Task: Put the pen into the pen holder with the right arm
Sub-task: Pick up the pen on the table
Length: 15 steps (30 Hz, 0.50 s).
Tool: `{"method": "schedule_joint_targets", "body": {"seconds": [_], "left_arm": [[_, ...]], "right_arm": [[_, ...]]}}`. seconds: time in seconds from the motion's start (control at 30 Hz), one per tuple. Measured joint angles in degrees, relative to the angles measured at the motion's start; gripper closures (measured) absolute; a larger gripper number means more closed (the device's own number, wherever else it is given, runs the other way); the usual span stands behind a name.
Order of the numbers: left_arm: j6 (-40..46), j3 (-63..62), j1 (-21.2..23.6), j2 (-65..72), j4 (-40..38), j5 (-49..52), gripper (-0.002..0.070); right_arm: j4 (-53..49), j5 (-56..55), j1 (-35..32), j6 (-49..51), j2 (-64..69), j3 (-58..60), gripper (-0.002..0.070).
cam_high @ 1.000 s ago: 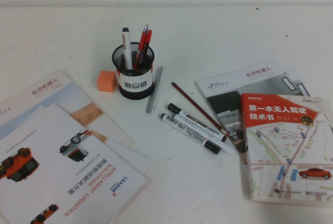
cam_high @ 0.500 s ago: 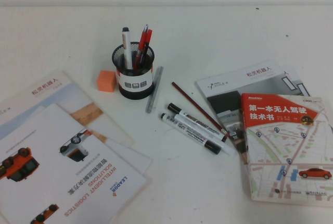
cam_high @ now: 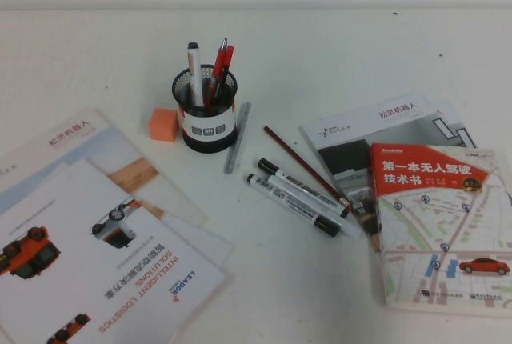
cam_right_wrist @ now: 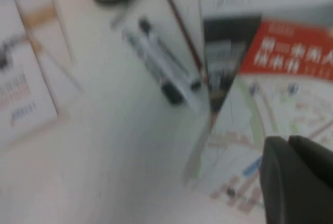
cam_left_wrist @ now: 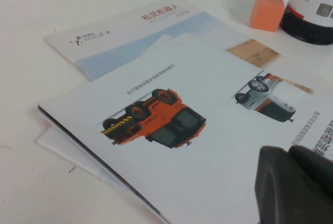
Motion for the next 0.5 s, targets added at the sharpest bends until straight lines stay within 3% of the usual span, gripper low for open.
{"method": "schedule_joint_targets", "body": {"seconds": [0.17, 0.37, 0.5], "left_arm": [[0.0, 0.0, 0.0, 0.0, 0.0, 0.0, 0.0678], [0.0, 0.0, 0.0, 0.0, 0.0, 0.0, 0.0678], [0.0, 0.0, 0.0, 0.0, 0.0, 0.0, 0.0677]], "right_arm": [[-4.2, 10.5, 3.2, -1.2, 22.3, -11.8, 0.0696], [-14.3, 23.6, 16.6, -1.1, 48.2, -31.4, 0.0696], [-19.3, 26.0, 22.7, -0.3, 62.9, -46.2, 0.0696]]}}
